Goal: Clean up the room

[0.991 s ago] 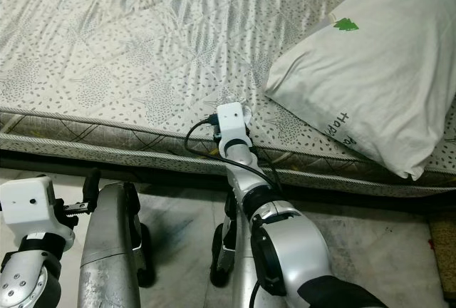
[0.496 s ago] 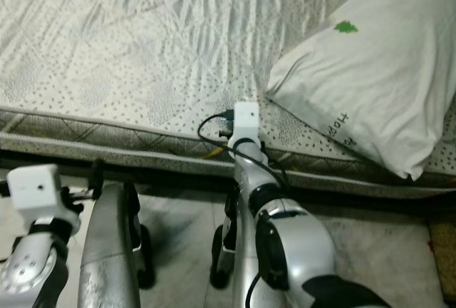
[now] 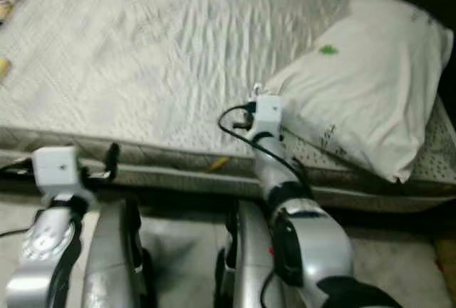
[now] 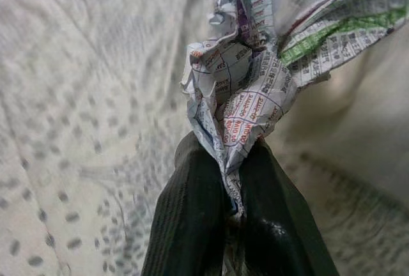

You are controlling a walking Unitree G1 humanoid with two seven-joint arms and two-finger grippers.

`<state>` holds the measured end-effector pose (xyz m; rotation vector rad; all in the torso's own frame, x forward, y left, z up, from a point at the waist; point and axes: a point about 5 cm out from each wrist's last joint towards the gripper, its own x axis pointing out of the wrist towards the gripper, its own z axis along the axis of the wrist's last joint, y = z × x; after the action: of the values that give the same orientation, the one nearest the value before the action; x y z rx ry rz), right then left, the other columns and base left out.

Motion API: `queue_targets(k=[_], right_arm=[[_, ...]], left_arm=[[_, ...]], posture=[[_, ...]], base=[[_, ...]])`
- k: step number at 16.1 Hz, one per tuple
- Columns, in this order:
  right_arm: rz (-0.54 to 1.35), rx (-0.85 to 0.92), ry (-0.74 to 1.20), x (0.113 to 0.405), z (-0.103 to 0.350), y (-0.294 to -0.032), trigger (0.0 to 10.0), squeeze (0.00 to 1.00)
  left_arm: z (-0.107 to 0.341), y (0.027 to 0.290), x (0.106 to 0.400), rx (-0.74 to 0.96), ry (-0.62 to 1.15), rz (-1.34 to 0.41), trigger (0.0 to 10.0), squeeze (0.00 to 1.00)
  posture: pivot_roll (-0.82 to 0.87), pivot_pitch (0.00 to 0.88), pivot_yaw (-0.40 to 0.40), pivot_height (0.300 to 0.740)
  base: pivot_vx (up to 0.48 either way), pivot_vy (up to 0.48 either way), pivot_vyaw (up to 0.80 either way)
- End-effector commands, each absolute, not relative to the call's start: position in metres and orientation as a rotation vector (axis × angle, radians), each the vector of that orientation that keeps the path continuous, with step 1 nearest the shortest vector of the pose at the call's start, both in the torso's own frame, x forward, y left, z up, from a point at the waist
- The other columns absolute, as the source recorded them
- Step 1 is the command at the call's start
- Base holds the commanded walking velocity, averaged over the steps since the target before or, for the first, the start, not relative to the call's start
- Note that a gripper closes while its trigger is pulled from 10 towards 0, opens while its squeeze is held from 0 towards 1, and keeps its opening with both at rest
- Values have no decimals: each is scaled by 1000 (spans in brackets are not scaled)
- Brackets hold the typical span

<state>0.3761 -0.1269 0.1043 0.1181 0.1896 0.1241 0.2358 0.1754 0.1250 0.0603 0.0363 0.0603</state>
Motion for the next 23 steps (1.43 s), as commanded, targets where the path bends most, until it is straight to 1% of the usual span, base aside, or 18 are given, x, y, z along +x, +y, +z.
queue_targets(k=[1, 2, 4, 5, 6, 7, 9, 12, 13, 14, 16, 17, 20, 22, 23], right_arm=[[129, 132, 165, 372, 102, -139, 0, 0], [138, 113, 130, 369, 101, -146, 0, 0], [153, 98, 82, 360, 99, -153, 0, 0], [169, 91, 44, 346, 95, -156, 0, 0], [176, 87, 18, 333, 92, -158, 0, 0], [145, 95, 18, 319, 85, -162, 0, 0], [105, 81, -5, 306, 85, -169, 0, 0], [91, 69, -22, 282, 90, -172, 0, 0], [78, 87, -13, 275, 90, -170, 275, 0], [80, 93, -5, 268, 89, -165, 10000, 0], [92, 83, -6, 266, 90, -158, 10000, 0], [99, 92, -17, 268, 94, -155, 10000, 0], [79, 123, -23, 274, 104, -155, 10000, 0], [83, 129, -19, 277, 109, -153, 10000, 0], [83, 128, -17, 276, 109, -154, 10000, 0]], left_arm=[[120, 173, 239, 78, 39, 38, 10000, 0], [120, 173, 243, 82, 30, 36, 10000, 0], [119, 175, 249, 83, 12, 41, 10000, 0], [119, 175, 250, 83, 6, 42, 10000, 0], [116, 174, 250, 85, 7, 38, 10000, 0], [112, 176, 247, 92, 16, 43, 10000, 0], [107, 178, 244, 98, 26, 53, 10000, 0], [95, 186, 234, 89, 61, 91, 10000, 0], [93, 186, 232, 91, 60, 94, 10000, 0], [92, 185, 231, 86, 54, 91, 10000, 0], [91, 181, 232, 47, 48, 85, 10000, 0], [91, 174, 232, 39, 48, 57, 10000, 0], [93, 170, 230, 22, 39, 47, 10000, 0], [92, 174, 224, 3, 50, 87, 10000, 0], [92, 174, 223, 3, 50, 89, 10000, 0]], posture=[[54, 23, -87, 552], [42, 0, -82, 552], [34, 0, -72, 552], [31, 0, -62, 552], [30, 0, -60, 552], [30, 0, -51, 552], [22, 0, -29, 552], [5, 0, -10, 552], [2, 0, -7, 552], [-4, 0, -2, 552], [-10, 0, 7, 552], [-9, 0, 7, 552], [-11, 0, -1, 552], [-7, 0, -25, 575], [-7, 0, -25, 580]], base=[[0, 0, 0], [0, 0, 0], [0, 0, 0], [0, 0, 0], [0, 0, 0], [0, 0, 0], [0, 0, 0], [0, 0, 0], [0, 0, 0], [0, 0, 0], [0, 0, 0], [0, 0, 0], [0, 0, 0], [0, 0, 0], [0, 0, 0]])
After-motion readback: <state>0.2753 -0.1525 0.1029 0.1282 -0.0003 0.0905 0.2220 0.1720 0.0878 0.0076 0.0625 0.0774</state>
